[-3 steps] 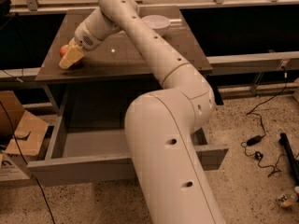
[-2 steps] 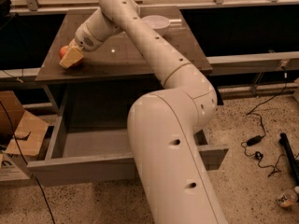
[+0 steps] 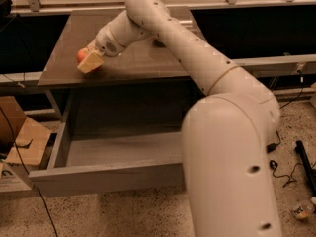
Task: Place apple into top drawer
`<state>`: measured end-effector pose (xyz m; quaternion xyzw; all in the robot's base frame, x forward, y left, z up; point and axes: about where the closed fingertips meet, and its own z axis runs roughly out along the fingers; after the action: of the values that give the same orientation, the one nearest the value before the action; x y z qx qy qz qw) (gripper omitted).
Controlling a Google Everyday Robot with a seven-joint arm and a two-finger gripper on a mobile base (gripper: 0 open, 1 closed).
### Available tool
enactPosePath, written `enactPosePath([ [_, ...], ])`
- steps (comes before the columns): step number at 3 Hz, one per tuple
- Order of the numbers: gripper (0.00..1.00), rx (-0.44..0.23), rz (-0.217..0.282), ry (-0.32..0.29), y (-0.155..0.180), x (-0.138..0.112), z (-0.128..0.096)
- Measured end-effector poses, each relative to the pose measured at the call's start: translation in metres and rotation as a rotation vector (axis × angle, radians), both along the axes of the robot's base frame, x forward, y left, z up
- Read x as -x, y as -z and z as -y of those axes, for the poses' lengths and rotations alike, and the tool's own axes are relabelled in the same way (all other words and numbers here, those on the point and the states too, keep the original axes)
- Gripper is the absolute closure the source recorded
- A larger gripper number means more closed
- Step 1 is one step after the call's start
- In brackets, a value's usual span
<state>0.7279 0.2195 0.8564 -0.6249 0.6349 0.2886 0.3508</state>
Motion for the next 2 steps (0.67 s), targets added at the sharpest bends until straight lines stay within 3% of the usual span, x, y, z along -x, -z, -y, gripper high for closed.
enactPosePath([
  [1, 1.00, -0.052, 0.065, 0.033, -0.038, 0.038, 0.042],
  [2, 1.00, -0.092, 0.078, 0.085, -0.061, 0.084, 0.074],
])
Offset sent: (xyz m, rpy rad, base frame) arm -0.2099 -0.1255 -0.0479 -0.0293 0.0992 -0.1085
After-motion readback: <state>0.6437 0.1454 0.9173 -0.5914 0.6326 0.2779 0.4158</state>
